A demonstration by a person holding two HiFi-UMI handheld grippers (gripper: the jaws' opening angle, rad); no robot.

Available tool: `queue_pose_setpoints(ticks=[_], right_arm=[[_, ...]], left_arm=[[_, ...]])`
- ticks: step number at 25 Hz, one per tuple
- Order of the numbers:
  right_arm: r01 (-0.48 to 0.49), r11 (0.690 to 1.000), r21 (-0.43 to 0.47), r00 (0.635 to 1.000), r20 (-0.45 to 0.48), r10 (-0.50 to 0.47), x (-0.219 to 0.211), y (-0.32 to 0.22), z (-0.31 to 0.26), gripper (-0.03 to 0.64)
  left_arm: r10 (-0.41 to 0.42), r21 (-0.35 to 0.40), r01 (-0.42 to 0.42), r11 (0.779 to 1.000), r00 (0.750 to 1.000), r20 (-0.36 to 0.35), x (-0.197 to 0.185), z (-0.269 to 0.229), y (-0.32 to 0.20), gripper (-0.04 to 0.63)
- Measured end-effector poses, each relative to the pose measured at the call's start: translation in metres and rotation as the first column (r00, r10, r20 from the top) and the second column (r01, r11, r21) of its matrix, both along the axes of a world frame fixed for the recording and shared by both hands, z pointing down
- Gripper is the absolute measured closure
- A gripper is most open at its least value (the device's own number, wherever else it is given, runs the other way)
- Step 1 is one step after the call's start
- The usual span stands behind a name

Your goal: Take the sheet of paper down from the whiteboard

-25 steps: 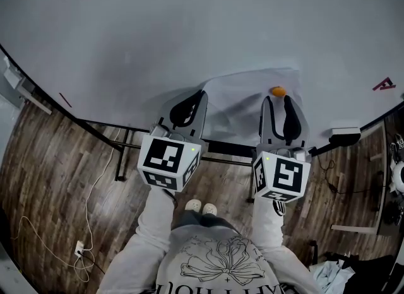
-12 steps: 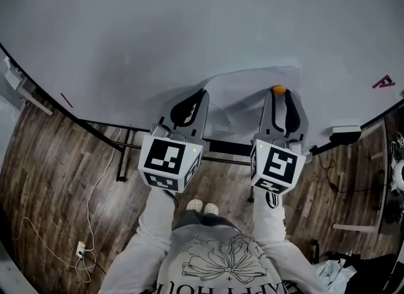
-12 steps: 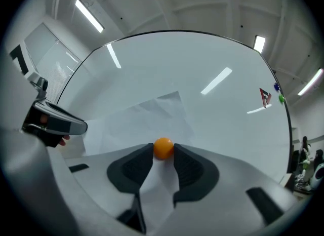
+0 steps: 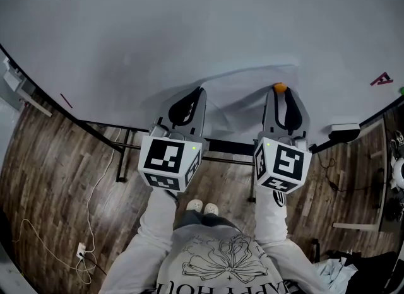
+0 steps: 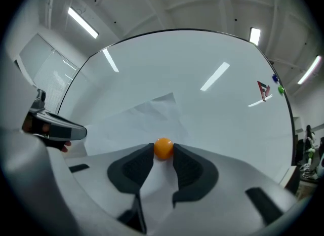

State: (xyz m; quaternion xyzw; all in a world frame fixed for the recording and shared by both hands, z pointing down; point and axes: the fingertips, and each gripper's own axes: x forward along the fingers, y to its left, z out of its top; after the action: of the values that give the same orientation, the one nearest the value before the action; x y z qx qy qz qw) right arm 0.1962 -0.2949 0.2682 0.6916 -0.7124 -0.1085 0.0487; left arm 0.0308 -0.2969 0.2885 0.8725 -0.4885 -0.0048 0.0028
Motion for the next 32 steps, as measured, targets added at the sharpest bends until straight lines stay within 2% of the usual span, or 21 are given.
queue_pose_setpoints(ticks=[5,12,18,26,32], right_arm=[[-0.013,1.000,0.028,1.000,0.027,0.012,0.012,0.010,-0.011,0.499],[-0.033,0.999,0.009,0.999,0.034,0.033,0.026,0.008,-0.009,0.497],[-0.035,0.999,-0.012,0.998,0.048,0.035,0.031,0.004,-0.004,0.497],[-0.024,1.000,0.006,0.996,0.081,0.024,0.026,0.012,-0.006,0.465],[0.018,0.999,0.031,0.995,0.100,-0.021,0.014,0.026,-0.014,0.483]], left_arm=[[-0.051,0.004,0.051,0.999,0.999,0.011,-0.018,-0.003,-0.001,0.591],[-0.122,0.009,0.122,0.993,0.992,0.029,-0.048,-0.007,0.002,0.591],[-0.173,0.013,0.173,0.985,0.980,0.096,-0.068,-0.006,0.009,0.591],[-0.180,0.021,0.178,0.984,0.976,0.120,-0.069,-0.010,0.015,0.591],[-0.174,0.046,0.169,0.985,0.972,0.159,-0.051,-0.013,0.018,0.591]])
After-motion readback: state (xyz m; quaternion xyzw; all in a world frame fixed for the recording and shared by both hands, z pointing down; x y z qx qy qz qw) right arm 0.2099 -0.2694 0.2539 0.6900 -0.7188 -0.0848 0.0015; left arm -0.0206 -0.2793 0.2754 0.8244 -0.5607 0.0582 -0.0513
